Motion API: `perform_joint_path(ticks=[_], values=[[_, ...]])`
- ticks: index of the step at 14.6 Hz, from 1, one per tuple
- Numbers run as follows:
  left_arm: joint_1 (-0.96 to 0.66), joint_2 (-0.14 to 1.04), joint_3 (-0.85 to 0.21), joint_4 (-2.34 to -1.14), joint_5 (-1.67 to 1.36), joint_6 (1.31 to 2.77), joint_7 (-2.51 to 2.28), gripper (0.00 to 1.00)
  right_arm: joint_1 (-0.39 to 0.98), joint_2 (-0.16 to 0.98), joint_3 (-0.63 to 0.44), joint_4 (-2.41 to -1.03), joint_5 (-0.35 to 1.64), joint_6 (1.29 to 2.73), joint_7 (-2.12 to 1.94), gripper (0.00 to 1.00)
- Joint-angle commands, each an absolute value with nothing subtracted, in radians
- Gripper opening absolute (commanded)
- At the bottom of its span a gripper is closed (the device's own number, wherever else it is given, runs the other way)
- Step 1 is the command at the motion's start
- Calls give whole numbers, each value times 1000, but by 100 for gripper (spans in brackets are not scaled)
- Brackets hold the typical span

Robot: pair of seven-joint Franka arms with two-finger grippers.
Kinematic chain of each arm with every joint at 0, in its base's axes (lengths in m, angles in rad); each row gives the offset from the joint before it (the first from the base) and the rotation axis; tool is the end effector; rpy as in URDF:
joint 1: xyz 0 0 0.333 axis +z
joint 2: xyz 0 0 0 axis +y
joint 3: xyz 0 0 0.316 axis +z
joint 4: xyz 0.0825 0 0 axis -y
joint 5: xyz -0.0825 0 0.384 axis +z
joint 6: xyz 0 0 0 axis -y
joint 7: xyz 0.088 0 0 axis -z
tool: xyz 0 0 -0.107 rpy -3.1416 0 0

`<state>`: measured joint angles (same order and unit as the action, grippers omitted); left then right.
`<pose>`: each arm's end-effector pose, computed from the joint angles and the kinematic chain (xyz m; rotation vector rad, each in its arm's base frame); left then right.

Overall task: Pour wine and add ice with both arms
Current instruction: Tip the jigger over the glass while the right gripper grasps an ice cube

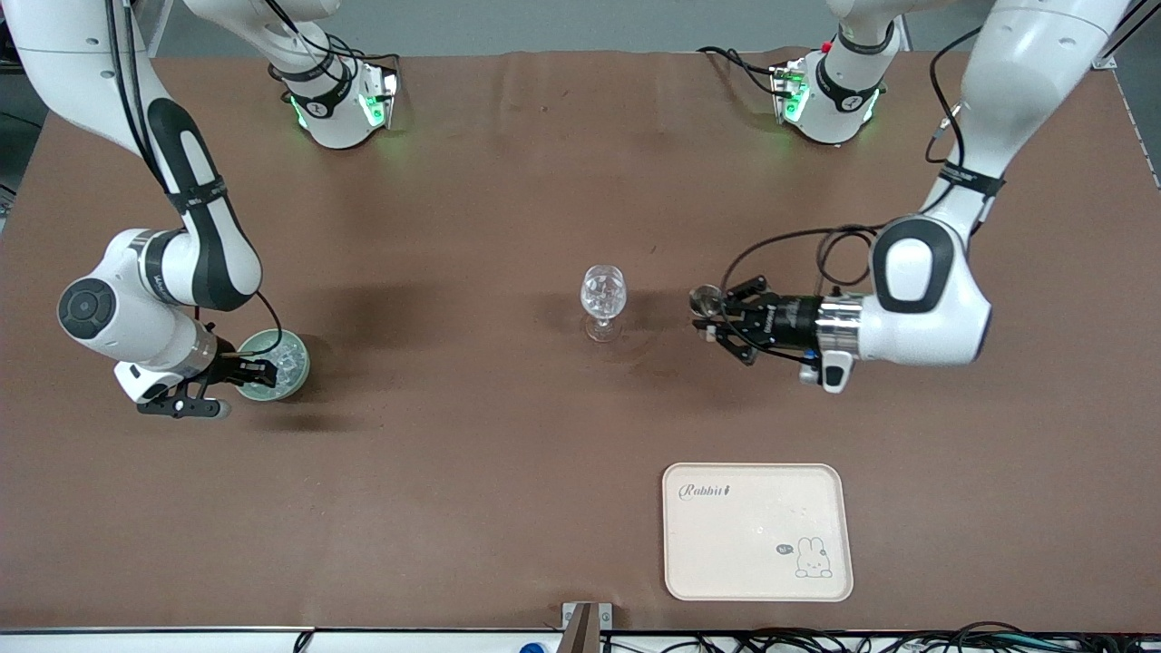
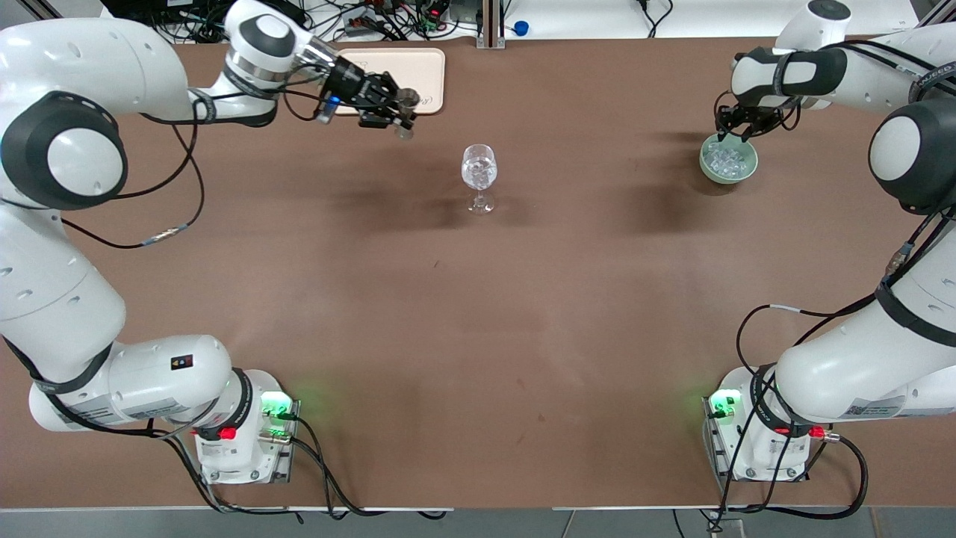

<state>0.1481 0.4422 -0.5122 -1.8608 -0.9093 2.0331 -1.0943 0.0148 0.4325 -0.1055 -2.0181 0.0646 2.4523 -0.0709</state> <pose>0.5760 -0.2434 0.3191 1.8899 1.4255 -1.0597 0.6017 -0.0531 0.2365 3.1368 -0.0939 0.0073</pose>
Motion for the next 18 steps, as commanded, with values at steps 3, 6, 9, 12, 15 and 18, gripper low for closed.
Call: perform_joint_path(ticks=[3, 6, 9, 12, 15, 18], values=[[66, 353, -506, -1917, -908, 2118, -1216, 0, -17, 417, -98, -2074, 78, 2491, -118, 57], [22, 345, -508, -1908, -758, 2157, -1359, 0, -5, 414, -97, -2074, 80, 2487, -107, 57], [-27, 345, -508, -1901, -669, 2187, -1474, 0, 8, 405, -89, -2072, 92, 2424, -106, 56], [-60, 347, -509, -1884, -542, 2201, -1593, 0, 12, 394, -89, -2072, 100, 2366, -109, 56], [-90, 350, -509, -1865, -457, 2203, -1690, 0, 12, 391, -90, -2069, 98, 2349, -113, 49], [-112, 356, -509, -1838, -368, 2203, -1791, 0, 9, 391, -89, -2060, 98, 2350, -114, 16]])
